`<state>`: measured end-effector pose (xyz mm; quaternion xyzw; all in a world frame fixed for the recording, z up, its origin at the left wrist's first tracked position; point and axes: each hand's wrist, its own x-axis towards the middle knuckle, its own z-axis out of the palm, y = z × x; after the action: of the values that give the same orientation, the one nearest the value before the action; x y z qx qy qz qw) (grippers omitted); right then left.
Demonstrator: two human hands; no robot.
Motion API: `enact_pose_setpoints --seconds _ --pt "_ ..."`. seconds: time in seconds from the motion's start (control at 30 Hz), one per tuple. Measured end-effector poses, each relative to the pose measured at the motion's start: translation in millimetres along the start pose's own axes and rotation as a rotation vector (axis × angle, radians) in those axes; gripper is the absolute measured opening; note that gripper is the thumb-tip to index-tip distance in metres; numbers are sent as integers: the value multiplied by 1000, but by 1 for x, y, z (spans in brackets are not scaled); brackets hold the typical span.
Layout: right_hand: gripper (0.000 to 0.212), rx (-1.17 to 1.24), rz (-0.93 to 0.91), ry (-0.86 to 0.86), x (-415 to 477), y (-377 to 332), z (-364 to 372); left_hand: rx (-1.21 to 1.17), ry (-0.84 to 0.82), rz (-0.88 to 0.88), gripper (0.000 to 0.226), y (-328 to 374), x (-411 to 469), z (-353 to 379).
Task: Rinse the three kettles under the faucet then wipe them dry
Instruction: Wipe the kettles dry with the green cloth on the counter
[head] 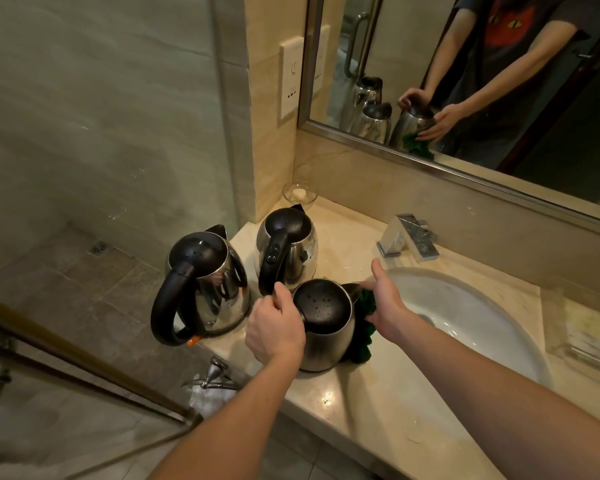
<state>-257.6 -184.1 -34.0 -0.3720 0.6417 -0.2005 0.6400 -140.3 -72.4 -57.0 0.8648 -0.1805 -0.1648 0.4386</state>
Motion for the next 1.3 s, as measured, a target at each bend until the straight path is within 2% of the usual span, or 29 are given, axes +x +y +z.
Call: enact_pose_setpoints --seconds 0.1,0.23,0.43,0.53,0.6,0.73,0.87,1.17,1.3 --pt "75 -88 -20 -59 4 -3 -5 25 -5 58 50 0 5 0" --pt "73 -102 52 -205 11 1 -13 42 8 126 49 -1 11 0" --pt "81 -13 159 -174 25 15 -9 62 -1 171 50 0 16 0" --pt "77 -76 148 -271 24 9 -16 63 -10 189 51 -1 21 1" --pt "87 -113 105 -312 28 7 -24 66 -22 196 51 -1 24 1" --pt "92 -143 20 -309 32 -4 -30 36 -32 200 52 -3 28 3" --pt "87 -184 -24 -328 25 -10 -26 -8 -43 174 55 -5 31 5" --pt "68 -293 120 -332 34 11 -15 -53 -38 167 59 -5 34 7" --pt "75 -316 105 -319 39 12 -15 -49 -41 183 58 -4 34 5"
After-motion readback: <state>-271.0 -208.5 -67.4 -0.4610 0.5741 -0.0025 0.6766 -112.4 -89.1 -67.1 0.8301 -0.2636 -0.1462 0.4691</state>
